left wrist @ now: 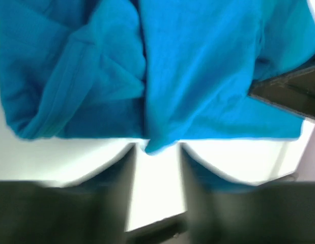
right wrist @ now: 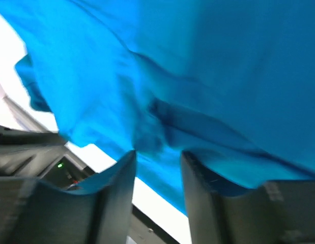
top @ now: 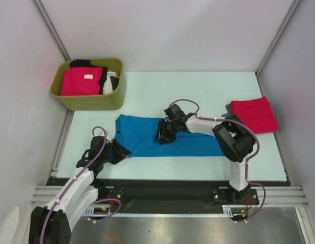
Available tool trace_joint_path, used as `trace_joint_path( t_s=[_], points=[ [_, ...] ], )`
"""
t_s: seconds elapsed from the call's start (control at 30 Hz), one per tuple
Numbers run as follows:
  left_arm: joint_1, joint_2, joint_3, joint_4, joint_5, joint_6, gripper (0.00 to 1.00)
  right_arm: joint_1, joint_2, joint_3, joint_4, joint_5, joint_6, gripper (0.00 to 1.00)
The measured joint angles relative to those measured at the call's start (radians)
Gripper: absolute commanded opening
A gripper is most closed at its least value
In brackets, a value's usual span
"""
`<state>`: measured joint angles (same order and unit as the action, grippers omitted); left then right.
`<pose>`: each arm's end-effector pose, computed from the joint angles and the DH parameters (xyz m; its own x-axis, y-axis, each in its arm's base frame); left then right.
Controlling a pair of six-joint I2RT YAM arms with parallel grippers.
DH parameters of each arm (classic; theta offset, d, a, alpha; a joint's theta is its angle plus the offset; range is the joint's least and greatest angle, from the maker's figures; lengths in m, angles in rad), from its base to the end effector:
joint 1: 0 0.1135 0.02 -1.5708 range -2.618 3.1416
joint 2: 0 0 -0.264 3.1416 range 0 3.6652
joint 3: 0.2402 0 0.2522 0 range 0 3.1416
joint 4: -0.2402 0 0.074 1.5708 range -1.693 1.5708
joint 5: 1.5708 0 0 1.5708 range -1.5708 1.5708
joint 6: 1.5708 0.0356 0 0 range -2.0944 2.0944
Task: Fold and stack the t-shirts
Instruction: Fold the tshirt
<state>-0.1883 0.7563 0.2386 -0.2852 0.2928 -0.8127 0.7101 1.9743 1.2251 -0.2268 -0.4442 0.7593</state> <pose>0.1411 -0.0373 0.1478 -0.7590 -0.5631 -0.3268 -0.2545 0.7186 -0.6472 0.2959 0.2746 0.1455 -0.9865 -0.0283 -0.1614 -0.1270 0.7545 0.6439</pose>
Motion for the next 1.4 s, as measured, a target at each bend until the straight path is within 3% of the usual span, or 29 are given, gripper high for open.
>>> trace_joint_path(
  t_s=[0.07, 0.17, 0.33, 0.47, 0.5, 0.77, 0.9, 1.07, 1.4],
  points=[
    [-0.018, -0.037, 0.0, -0.027, -0.042, -0.018, 0.7, -0.015, -0.038, -0.027, -0.02, 0.044, -0.009, 0.49],
    [-0.052, -0.101, 0.002, -0.06, -0.108, -0.025, 0.72, -0.045, -0.125, -0.065, -0.053, 0.111, -0.028, 0.46],
    [-0.089, -0.142, 0.037, -0.093, -0.209, -0.019, 0.72, -0.1, -0.298, -0.152, -0.092, 0.257, -0.07, 0.29],
    [-0.147, -0.082, 0.068, -0.075, -0.251, -0.018, 0.72, -0.155, -0.431, -0.266, -0.136, 0.401, -0.101, 0.12],
    [-0.169, -0.051, 0.071, -0.067, -0.269, -0.024, 0.72, -0.171, -0.462, -0.299, -0.158, 0.441, -0.106, 0.0],
    [-0.343, 0.125, 0.094, -0.042, -0.407, -0.117, 0.72, -0.206, -0.618, -0.454, -0.336, 0.74, -0.106, 0.0],
    [-0.436, 0.183, 0.198, -0.087, -0.531, -0.157, 0.72, -0.203, -0.625, -0.499, -0.344, 0.771, -0.105, 0.0],
    [-0.459, 0.314, 0.31, -0.134, -0.632, -0.203, 0.67, -0.182, -0.594, -0.524, -0.344, 0.777, -0.104, 0.0],
    [-0.459, 0.473, 0.319, -0.188, -0.655, -0.252, 0.63, -0.139, -0.583, -0.529, -0.334, 0.789, -0.098, 0.0]
  ],
)
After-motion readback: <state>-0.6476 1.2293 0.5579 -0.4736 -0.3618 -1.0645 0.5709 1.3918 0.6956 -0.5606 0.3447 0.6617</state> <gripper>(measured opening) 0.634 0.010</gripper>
